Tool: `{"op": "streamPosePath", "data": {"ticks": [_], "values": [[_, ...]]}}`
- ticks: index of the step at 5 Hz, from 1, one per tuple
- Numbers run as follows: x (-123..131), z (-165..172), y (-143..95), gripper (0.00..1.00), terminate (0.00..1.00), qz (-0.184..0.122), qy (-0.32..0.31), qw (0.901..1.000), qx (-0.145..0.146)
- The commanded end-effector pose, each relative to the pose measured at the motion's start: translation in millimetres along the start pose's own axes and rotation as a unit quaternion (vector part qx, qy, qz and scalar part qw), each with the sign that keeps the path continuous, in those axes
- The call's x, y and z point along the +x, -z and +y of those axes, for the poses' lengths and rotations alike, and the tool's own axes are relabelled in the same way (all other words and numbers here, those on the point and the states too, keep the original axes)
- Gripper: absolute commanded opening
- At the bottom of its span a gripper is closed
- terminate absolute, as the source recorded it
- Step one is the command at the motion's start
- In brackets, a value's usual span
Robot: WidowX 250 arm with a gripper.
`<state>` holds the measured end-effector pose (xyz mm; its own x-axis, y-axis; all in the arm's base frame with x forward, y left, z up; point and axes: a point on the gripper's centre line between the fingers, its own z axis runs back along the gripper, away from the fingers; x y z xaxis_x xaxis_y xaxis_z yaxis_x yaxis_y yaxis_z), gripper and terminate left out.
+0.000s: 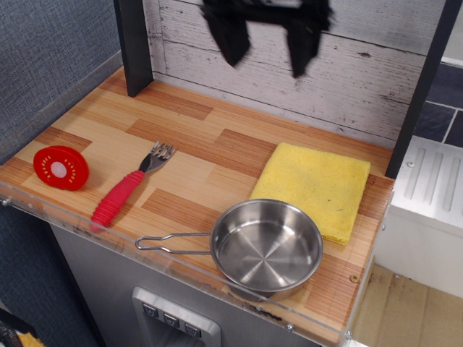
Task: Move the cloth to the right at the top of the pot
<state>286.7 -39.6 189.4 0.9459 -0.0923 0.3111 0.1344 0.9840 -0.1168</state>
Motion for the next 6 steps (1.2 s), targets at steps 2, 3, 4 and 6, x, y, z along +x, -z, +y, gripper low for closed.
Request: {"op": "streamPosePath", "data": {"ticks": [2, 3, 4, 6], "values": [[-59, 32, -46, 1.0, 0.0, 0.021, -0.006, 0.9991, 0.037], [-64, 45, -43, 1.0, 0.0, 0.019, -0.055, 0.997, 0.051], [-46, 61, -6, 1.0, 0.0, 0.04, -0.063, 0.9961, 0.047], [-22, 85, 62, 1.0, 0.0, 0.057, -0.045, 0.9949, 0.069]]}}
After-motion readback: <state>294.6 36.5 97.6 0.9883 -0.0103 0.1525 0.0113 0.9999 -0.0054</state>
